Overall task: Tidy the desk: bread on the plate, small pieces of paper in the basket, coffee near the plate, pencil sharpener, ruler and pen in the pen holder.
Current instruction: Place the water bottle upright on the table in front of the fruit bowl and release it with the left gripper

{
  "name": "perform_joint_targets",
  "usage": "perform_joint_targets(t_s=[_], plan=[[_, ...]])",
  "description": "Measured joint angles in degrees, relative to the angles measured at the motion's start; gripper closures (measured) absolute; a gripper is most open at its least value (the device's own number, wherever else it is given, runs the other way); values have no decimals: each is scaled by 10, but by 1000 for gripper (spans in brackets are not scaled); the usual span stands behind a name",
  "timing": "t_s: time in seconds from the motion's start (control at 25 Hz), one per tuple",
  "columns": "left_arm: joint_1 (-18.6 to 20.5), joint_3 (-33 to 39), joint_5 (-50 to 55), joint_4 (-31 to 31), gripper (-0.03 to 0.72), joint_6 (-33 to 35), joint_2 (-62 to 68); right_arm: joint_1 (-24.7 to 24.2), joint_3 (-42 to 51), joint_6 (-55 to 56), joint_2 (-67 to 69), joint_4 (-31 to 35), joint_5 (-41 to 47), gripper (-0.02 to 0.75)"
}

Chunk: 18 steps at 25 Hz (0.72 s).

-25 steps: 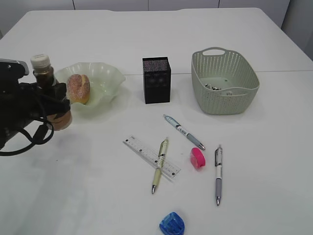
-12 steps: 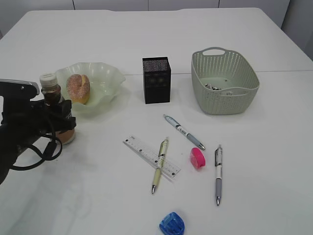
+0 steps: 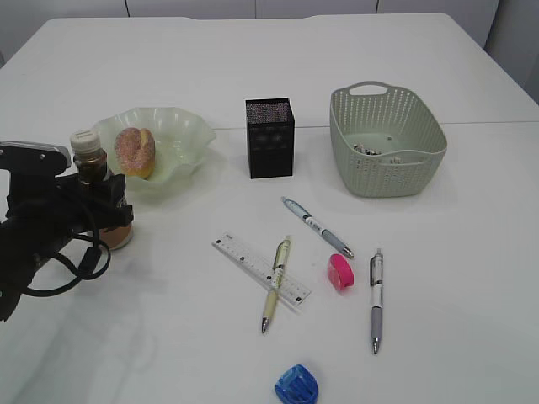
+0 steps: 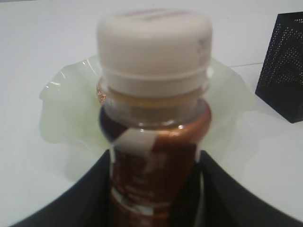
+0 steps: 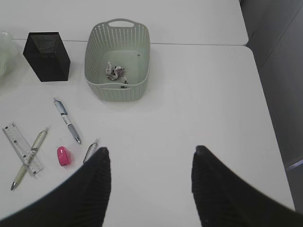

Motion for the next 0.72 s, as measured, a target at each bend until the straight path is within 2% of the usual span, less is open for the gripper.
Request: perform_joint_targets(t_s=[0.2, 0.28, 0.72], plan=[[0, 0, -4, 1, 205, 0, 1, 0, 0, 0, 0, -1, 0, 305], [0, 0, -4, 2, 176, 0, 1, 0, 0, 0, 0, -1, 0, 304], [0, 0, -4, 2, 161, 0, -47, 0, 0, 0, 0, -2, 0, 305]])
